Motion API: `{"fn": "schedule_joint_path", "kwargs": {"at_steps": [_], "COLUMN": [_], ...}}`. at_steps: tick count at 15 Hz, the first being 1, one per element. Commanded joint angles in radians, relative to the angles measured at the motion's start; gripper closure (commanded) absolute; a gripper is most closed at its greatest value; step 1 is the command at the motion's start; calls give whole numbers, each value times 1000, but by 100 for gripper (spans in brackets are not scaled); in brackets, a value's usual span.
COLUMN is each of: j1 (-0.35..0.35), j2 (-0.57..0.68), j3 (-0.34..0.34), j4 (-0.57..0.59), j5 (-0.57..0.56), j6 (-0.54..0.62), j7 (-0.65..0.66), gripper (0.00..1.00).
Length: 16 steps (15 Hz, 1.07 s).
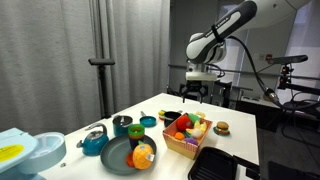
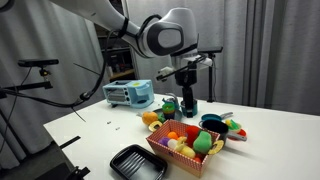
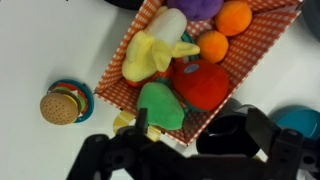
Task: Get the orange object from the brown box and put it in the black pot
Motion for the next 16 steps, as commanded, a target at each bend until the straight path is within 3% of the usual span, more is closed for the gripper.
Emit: {"fn": "schedule_joint_path", "kwargs": {"at_steps": [1, 6, 11, 15, 16], "j1": [28, 43, 38, 23, 19], "j2": [90, 297, 471, 522, 517], "j3": [-16, -37, -68, -54, -48], "j4": [62, 202, 343, 405, 406], "j5": [-16, -42, -73, -49, -45], "j6": [27, 61, -12, -81, -96], "j7": [36, 58, 31, 2, -13], "gripper": [0, 0, 0, 0, 25]}}
